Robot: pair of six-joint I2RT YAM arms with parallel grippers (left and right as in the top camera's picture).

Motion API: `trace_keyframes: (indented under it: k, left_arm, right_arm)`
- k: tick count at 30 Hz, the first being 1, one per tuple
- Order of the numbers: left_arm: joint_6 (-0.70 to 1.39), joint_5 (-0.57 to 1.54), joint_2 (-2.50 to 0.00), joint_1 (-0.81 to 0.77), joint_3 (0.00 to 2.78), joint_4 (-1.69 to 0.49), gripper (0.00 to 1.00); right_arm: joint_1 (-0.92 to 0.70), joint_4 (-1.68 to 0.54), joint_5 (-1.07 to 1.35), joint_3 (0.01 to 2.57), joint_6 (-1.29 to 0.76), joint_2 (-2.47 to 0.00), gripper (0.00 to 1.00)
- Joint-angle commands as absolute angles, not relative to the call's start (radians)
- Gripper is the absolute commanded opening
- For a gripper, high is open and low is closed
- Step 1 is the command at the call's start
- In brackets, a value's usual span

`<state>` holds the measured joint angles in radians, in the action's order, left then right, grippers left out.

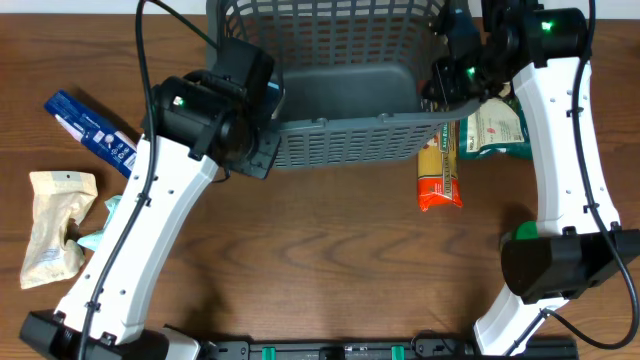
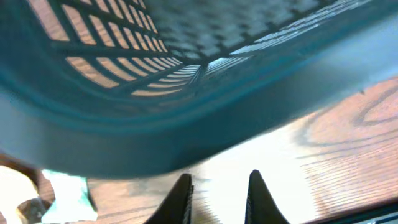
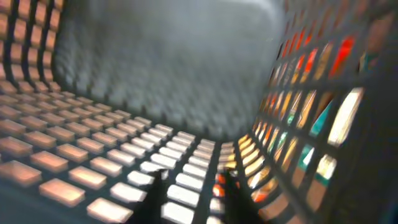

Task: Pack container
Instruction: 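Lift and pull the basket back toward the table center with both grippers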

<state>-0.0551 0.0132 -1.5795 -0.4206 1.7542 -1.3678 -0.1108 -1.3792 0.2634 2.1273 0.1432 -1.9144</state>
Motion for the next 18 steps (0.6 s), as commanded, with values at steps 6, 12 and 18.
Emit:
trace_keyframes:
  k: [6, 12, 18]
  left_arm:
    - [0.051, -0.234, -1.399, -0.403, 1.752, -1.393, 0.42]
    - [0.204, -0.302, -1.300, -0.282, 1.752, -1.394, 0.52]
    - [0.321, -0.302, -1.272, -0.157, 1.752, -1.415, 0.52]
  right_arm:
    - [-0.116, -1.308, 0.263, 2.355, 0.105, -1.920, 0.50]
    - [-0.107, -1.349, 0.057, 2.578, -0.057, -1.912, 0.54]
    - [-0.028, -1.486, -0.243, 2.636, -0.281, -1.906, 0.07]
